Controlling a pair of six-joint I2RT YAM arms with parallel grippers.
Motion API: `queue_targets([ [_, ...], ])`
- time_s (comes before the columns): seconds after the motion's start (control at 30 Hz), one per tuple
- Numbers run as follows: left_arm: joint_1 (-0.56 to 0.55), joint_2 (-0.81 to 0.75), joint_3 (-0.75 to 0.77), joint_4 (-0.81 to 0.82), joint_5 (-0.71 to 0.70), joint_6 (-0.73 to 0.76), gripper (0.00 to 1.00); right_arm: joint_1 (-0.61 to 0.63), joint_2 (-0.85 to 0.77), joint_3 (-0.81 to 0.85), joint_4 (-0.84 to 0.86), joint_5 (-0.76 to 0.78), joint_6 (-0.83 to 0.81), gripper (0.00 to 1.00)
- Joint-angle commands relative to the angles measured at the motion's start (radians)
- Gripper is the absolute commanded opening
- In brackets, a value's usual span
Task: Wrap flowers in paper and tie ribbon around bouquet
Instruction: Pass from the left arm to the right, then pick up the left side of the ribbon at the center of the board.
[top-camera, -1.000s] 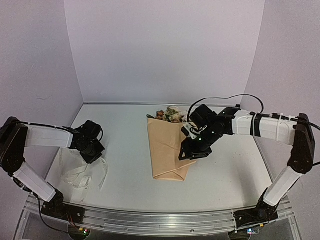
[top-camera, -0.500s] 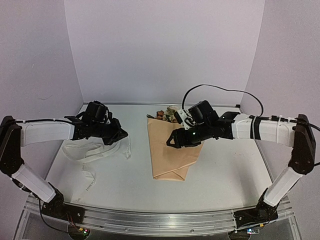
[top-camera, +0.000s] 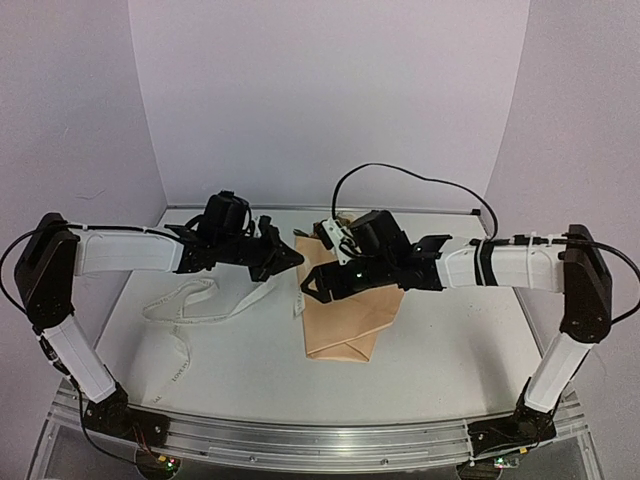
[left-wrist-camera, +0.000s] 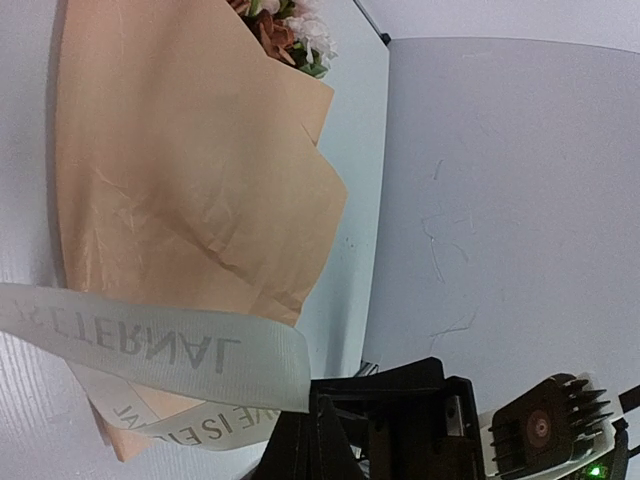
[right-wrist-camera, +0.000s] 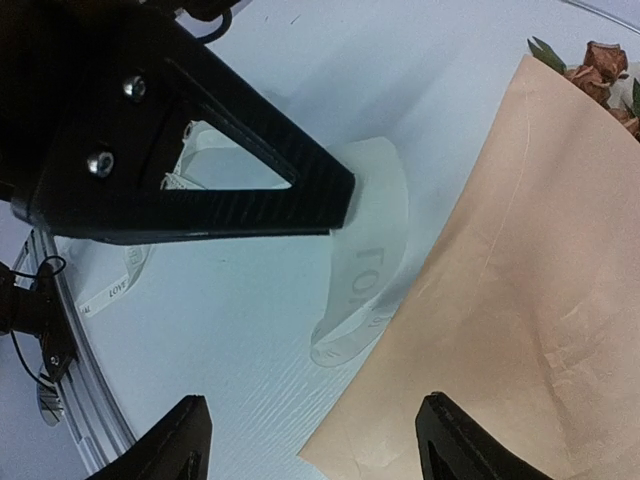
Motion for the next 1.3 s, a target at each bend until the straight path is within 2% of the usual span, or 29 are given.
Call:
queue_targets([
  [0.0, -0.01, 0.012, 0.055, 0.051, 0.031, -0.026, 0.0, 0.006, 0.05, 0.066, 0.023, 0.091, -0.052, 0.72],
  [0.23, -0.022, 0.004, 0.052, 0.055, 0.043, -0.03, 0.0, 0.006, 0.127, 0.13, 0.01, 0.196, -0.056, 0.7],
  [0.33, -0.025, 0.0, 0.048, 0.059, 0.051, -0.026, 0.0, 0.006, 0.141, 0.151, 0.007, 0.224, -0.045, 0.63],
  [0.43, -0.026, -0.004, 0.035, 0.067, 0.058, -0.02, 0.0, 0.006, 0.135, 0.171, -0.027, 0.243, -0.041, 0.39],
  [0.53, -0.025, -0.011, 0.028, 0.077, 0.067, -0.011, 0.0, 0.006, 0.104, 0.176, -0.106, 0.287, -0.045, 0.08],
  [0.57, -0.027, -0.017, 0.025, 0.072, 0.061, -0.002, 0.02, 0.006, 0.082, 0.169, -0.143, 0.316, -0.055, 0.02],
  [0.6, -0.026, -0.025, 0.022, 0.066, 0.052, 0.005, 0.08, 0.006, 0.059, 0.156, -0.177, 0.352, -0.064, 0.0],
  [0.77, -0.025, -0.124, -0.03, 0.019, -0.048, 0.047, 0.56, 0.004, -0.087, 0.051, -0.333, 0.57, -0.148, 0.0],
  [0.83, -0.024, -0.165, -0.036, -0.055, -0.106, 0.085, 0.66, 0.003, -0.124, 0.044, -0.428, 0.642, -0.184, 0.0],
  [0.9, -0.022, -0.209, -0.047, -0.14, -0.166, 0.121, 0.71, 0.0, -0.169, 0.027, -0.488, 0.714, -0.219, 0.0],
  [1.03, -0.005, -0.318, -0.13, -0.28, -0.316, 0.116, 0.72, -0.044, -0.249, -0.004, -0.605, 0.812, -0.242, 0.0],
  [1.27, 0.097, -0.586, -0.394, -0.505, -0.556, -0.058, 0.68, -0.176, -0.411, -0.087, -0.71, 0.839, -0.207, 0.0],
])
